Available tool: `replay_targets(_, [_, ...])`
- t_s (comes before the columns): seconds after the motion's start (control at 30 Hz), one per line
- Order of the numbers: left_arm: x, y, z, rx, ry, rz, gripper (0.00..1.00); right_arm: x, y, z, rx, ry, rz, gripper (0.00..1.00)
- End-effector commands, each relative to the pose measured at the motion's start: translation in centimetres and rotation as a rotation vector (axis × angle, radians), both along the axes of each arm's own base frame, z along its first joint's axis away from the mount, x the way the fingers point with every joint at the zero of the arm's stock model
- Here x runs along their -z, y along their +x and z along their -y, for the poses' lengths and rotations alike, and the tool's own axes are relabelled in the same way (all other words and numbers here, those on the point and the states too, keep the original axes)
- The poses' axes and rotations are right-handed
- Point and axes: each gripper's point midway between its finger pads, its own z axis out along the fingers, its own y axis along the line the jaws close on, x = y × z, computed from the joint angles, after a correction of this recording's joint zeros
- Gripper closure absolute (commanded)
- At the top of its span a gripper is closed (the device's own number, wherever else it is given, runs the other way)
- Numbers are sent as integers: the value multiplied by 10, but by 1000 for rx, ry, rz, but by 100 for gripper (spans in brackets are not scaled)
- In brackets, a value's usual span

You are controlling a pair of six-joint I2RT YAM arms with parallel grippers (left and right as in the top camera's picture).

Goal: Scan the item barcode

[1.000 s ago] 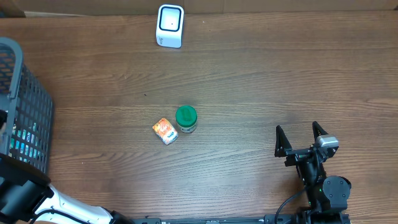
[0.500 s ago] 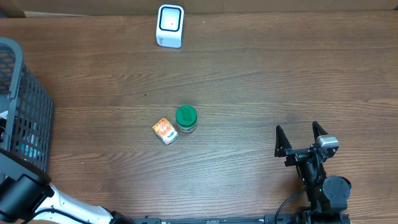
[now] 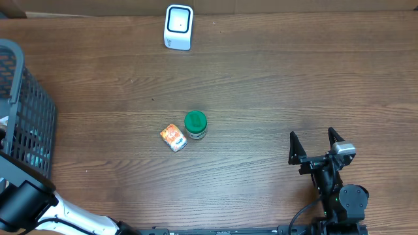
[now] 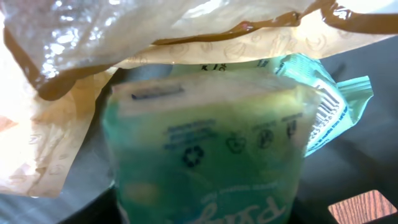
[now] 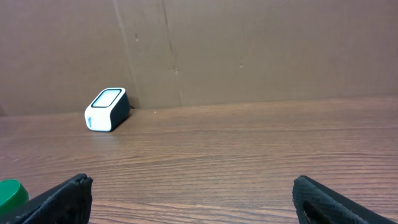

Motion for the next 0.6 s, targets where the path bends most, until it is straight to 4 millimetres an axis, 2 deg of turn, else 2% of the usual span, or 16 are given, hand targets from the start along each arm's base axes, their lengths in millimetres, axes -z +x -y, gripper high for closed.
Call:
replay_targets(0.0, [10, -3, 12, 16, -35, -24, 60, 2, 0, 1, 6, 1, 2, 0])
replay_targets(0.2, [4, -5, 12, 11, -38, -34, 86, 2, 0, 1, 6, 1, 2, 0])
replay_targets(0.23, [0, -5, 11, 11, -39, -35, 88, 2, 0, 1, 6, 1, 2, 0])
replay_targets(0.27, [-11, -3, 9, 11, -38, -34, 96, 2, 0, 1, 6, 1, 2, 0])
replay_targets(0.33, [-24, -1, 7, 11, -33, -30, 96, 2, 0, 1, 6, 1, 2, 0])
replay_targets(0.4, [-54, 4, 1, 0, -18, -17, 96, 2, 0, 1, 6, 1, 2, 0])
replay_targets(0.43, [-81, 7, -3, -26, -1, 1, 96, 2, 0, 1, 5, 1, 2, 0])
replay_targets(0.57, [-137, 15, -6, -55, 41, 69, 96, 2, 0, 1, 5, 1, 2, 0])
